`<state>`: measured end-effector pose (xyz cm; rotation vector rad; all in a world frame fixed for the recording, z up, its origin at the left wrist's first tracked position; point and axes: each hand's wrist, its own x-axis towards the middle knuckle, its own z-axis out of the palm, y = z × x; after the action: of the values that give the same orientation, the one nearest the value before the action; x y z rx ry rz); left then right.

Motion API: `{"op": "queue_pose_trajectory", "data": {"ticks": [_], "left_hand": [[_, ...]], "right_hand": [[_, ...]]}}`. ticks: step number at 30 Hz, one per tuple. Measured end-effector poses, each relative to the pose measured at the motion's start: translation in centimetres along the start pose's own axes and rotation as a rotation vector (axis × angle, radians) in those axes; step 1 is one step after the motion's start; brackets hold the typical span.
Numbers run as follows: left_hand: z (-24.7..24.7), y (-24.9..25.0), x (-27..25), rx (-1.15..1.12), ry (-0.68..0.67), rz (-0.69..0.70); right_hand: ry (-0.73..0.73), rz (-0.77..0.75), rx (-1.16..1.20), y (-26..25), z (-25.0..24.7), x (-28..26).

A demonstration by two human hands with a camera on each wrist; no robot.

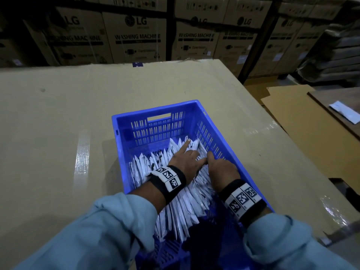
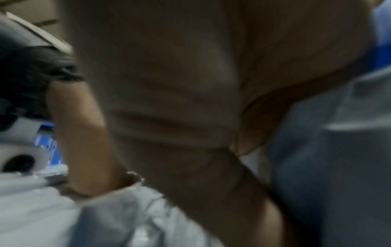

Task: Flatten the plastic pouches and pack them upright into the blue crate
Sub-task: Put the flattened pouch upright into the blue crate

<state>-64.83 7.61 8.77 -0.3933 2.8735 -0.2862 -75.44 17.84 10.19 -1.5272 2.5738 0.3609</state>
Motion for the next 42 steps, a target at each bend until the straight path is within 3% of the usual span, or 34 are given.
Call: {"op": "queue_pose_trajectory", "data": {"ticks": [10, 15, 20, 30, 34, 36, 40, 42], "left_hand": [[-1.3, 0.2, -0.7, 0.082, -0.037, -0.029], [-1.1, -0.3, -0.2, -0.017, -0.036, -0.023], [-1.1, -0.2, 0.3, -0.009, -0.034, -0.025], [-1.3, 0.5, 1.0, 0.099, -0.096, -0.036], [-2.0, 0.5, 1.1, 0.101, -0.132, -0.035], [-2.1, 0.6, 0.8, 0.097, -0.135, -0.045], [-1.4, 0.7, 1.0, 0.074, -0.135, -0.061], [-1.1, 1.1, 1.0, 0.072, -0.118, -0.068]], "right_hand": [[-0.141, 0.016, 0.105, -0.3, 0.2, 0.4], [-0.175, 0.046, 0.223, 0.1, 0.8, -2.0], [0.061, 0.05, 0.071, -0.4, 0.0, -4.3], [-0.215, -0.014, 0.074, 0.3, 1.1, -1.9], [-0.394, 0.034, 0.231, 0.7, 1.0, -1.5], [-0.32, 0.028, 0.198, 0.2, 1.0, -2.5], [0.112, -0.004, 0.148, -0.9, 0.3, -3.9], [0.141, -0.011, 0.176, -0.9, 0.6, -3.5]]}}
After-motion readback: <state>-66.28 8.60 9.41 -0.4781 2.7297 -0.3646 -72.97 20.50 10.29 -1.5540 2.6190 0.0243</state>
